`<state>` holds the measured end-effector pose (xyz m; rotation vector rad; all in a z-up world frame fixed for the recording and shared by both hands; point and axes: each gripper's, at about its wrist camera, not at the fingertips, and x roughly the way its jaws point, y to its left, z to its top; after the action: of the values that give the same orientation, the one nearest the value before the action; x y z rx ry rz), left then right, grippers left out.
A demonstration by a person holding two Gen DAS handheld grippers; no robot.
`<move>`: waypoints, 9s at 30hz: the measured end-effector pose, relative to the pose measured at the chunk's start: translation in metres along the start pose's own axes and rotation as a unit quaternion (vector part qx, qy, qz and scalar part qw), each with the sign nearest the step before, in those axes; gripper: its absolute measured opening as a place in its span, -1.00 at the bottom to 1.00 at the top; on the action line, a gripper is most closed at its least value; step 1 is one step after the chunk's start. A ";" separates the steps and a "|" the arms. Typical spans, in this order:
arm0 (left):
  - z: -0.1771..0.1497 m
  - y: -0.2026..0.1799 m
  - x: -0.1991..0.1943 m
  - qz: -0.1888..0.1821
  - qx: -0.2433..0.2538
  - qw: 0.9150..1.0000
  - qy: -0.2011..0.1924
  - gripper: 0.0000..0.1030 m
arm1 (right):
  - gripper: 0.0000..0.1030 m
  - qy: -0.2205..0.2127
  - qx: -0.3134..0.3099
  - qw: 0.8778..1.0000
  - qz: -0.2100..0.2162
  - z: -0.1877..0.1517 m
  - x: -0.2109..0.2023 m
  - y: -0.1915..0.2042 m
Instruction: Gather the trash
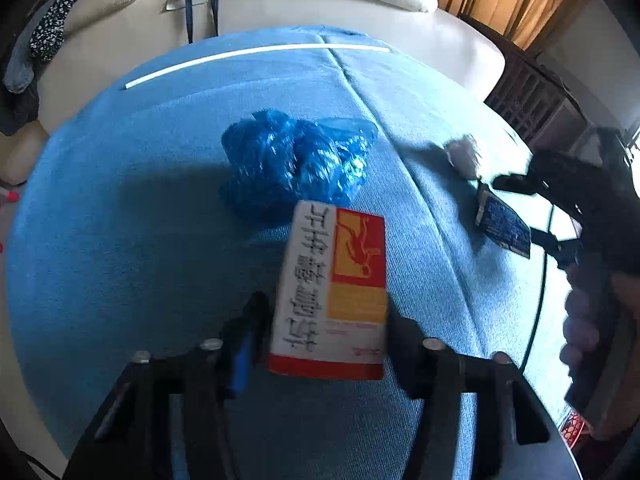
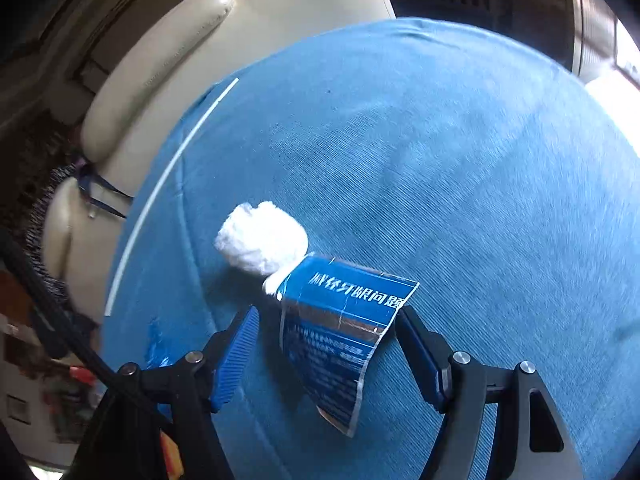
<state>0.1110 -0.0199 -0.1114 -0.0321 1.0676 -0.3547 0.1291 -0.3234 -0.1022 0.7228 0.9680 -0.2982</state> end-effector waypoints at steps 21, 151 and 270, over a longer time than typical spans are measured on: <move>-0.010 0.011 -0.011 -0.016 -0.007 1.000 -0.009 -0.01 | 0.17 -0.039 -0.210 0.968 -0.129 -0.019 0.029 0.057; -0.099 -0.288 -0.105 0.036 0.348 0.930 -0.113 -0.01 | -0.18 -0.110 -0.040 0.989 0.092 -0.128 -0.224 -0.232; -0.149 -0.407 -0.036 -0.076 0.452 0.889 -0.003 0.02 | -0.18 -0.096 0.148 0.984 0.040 -0.125 -0.207 -0.394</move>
<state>-0.1430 -0.3715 -0.0734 0.7226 0.8091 -0.9676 -0.2757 -0.5435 -0.1419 0.9823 0.7165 -0.4397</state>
